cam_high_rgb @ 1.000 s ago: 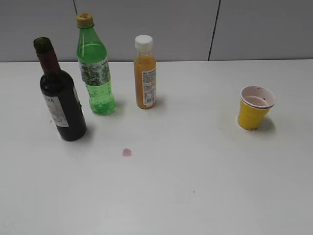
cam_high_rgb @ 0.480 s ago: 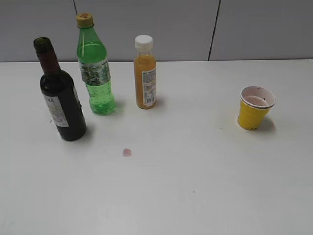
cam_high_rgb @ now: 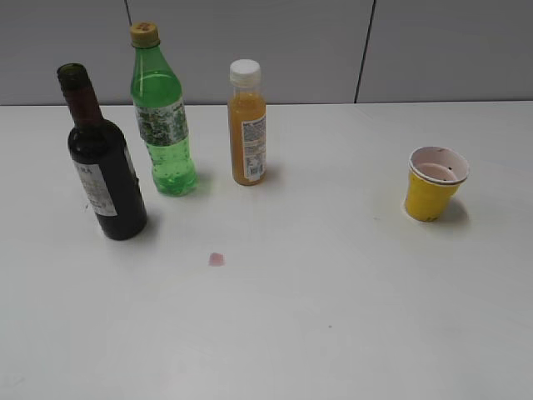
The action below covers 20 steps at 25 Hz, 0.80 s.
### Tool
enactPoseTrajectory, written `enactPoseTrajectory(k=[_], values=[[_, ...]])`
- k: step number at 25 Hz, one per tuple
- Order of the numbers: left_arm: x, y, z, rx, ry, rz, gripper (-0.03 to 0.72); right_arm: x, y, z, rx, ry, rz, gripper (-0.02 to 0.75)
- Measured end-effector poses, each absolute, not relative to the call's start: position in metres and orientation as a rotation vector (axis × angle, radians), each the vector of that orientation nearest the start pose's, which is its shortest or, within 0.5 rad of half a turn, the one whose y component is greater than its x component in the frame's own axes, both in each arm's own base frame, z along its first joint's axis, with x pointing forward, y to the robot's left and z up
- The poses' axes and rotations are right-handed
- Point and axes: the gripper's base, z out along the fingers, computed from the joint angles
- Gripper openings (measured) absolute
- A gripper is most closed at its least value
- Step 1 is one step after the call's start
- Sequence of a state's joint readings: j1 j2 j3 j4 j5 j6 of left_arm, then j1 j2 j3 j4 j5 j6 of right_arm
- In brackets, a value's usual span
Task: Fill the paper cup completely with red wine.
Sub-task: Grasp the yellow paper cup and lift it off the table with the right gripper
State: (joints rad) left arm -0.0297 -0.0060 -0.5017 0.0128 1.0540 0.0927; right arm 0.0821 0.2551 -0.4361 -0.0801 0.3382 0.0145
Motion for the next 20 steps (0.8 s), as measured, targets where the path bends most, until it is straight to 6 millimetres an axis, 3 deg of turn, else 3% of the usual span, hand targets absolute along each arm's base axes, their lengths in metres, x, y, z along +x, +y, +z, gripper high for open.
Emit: enactPoseTrajectory(k=[6,9,20], values=[[-0.006,0.001,0.278,0.124,2.026,0.055,0.554,0.102,0.008,0.318,-0.113,1.594,0.005,0.618],[-0.006,0.001,0.278,0.124,2.026,0.055,0.554,0.113,0.009,0.32,-0.116,1.564,0.01,0.612],[-0.006,0.001,0.278,0.124,2.026,0.055,0.554,0.154,0.017,0.338,-0.125,1.24,0.048,0.56]])
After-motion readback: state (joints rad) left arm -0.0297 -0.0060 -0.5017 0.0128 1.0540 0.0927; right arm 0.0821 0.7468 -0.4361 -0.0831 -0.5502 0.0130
